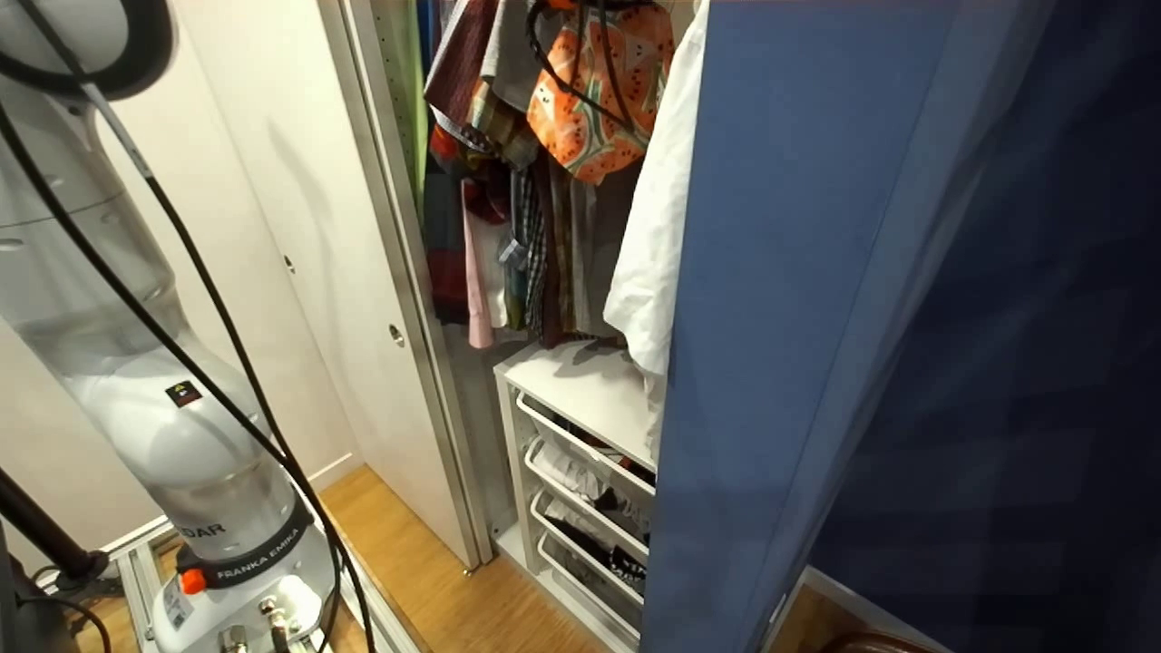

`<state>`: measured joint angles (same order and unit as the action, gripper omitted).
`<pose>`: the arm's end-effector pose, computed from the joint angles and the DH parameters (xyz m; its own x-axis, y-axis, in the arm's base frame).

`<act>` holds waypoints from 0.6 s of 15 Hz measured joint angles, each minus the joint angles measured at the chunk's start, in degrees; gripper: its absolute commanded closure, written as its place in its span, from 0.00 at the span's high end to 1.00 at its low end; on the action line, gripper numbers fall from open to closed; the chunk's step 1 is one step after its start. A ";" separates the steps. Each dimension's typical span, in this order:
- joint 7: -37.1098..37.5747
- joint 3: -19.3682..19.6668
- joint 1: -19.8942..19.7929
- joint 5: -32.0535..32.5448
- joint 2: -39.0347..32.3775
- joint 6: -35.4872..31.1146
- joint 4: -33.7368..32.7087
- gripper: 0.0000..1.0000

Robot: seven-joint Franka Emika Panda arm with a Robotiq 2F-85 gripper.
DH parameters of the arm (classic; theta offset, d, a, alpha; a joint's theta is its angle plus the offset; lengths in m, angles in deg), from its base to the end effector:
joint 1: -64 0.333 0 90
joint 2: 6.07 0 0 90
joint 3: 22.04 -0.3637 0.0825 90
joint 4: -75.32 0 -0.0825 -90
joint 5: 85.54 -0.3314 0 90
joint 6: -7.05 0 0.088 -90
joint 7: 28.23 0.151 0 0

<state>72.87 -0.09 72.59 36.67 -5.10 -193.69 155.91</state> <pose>0.5214 -0.0087 0.7876 -0.0117 0.3778 0.9258 0.0722 -0.9231 0.3776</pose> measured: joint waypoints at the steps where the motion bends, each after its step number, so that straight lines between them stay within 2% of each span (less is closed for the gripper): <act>1: 0.49 0.74 -0.54 -1.76 -1.31 -2.86 -1.45 0.04; 6: 7.88 2.98 -2.43 -4.80 -6.36 -13.38 -7.12 0.04; 9: 12.50 3.32 -2.53 -5.08 -7.69 -14.75 -9.70 0.04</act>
<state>85.38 3.23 70.05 31.59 -12.78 -208.44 146.21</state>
